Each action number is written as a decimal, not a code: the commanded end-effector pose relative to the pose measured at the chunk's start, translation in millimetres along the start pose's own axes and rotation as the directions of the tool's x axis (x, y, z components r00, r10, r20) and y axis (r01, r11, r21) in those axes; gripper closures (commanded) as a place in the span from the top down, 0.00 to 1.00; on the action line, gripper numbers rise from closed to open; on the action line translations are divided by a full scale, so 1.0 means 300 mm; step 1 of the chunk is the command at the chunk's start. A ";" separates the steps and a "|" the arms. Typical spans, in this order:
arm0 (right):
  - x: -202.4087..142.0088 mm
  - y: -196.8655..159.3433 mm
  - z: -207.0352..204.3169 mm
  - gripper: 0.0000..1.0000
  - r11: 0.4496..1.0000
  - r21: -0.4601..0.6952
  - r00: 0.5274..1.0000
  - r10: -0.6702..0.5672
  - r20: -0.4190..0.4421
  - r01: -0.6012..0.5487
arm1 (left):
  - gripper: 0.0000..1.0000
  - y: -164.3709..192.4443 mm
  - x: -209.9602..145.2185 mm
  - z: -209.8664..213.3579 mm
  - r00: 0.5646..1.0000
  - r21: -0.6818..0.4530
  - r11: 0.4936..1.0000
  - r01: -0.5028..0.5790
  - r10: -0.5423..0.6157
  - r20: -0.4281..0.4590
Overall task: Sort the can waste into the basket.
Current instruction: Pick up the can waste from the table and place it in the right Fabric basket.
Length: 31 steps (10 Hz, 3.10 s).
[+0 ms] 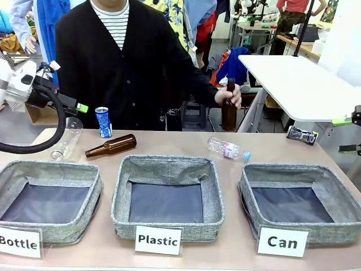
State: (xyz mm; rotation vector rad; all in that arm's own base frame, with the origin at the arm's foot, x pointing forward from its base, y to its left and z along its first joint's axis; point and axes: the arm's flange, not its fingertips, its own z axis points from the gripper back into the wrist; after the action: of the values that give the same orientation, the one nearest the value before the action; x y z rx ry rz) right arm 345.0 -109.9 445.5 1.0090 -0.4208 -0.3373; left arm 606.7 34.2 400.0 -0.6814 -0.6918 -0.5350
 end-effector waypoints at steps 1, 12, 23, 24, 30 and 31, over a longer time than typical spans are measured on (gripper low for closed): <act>0.007 0.000 -0.007 1.00 1.000 0.025 1.000 0.011 0.014 -0.012 | 1.00 0.014 -0.001 0.021 1.000 0.016 1.000 -0.006 0.006 0.009; 0.007 0.000 -0.007 1.00 1.000 0.025 1.000 0.011 0.014 -0.012 | 1.00 0.005 -0.381 1.335 0.948 -0.455 0.837 0.302 -0.313 0.054; 0.007 0.000 -0.007 1.00 1.000 0.025 1.000 0.011 0.014 -0.012 | 1.00 0.183 -0.569 1.518 0.894 -0.504 0.747 0.435 -0.290 0.341; 0.007 0.000 -0.007 1.00 1.000 0.025 1.000 0.011 0.014 -0.012 | 1.00 0.154 -0.513 1.473 0.900 -0.517 0.745 0.422 -0.274 0.341; 0.007 0.000 -0.007 1.00 1.000 0.025 1.000 0.011 0.014 -0.012 | 1.00 -0.134 -0.022 0.827 0.960 -0.497 0.832 0.246 -0.281 0.005; 0.007 0.000 -0.007 1.00 1.000 0.025 1.000 0.011 0.014 -0.012 | 1.00 -0.130 0.029 0.718 0.959 -0.495 0.843 0.211 -0.276 -0.060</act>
State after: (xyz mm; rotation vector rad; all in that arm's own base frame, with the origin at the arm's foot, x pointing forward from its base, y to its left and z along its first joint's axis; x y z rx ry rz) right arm 345.5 -109.5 445.7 1.0069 -0.4185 -0.3370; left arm 472.7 170.9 576.5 -1.0300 -0.6241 -1.0348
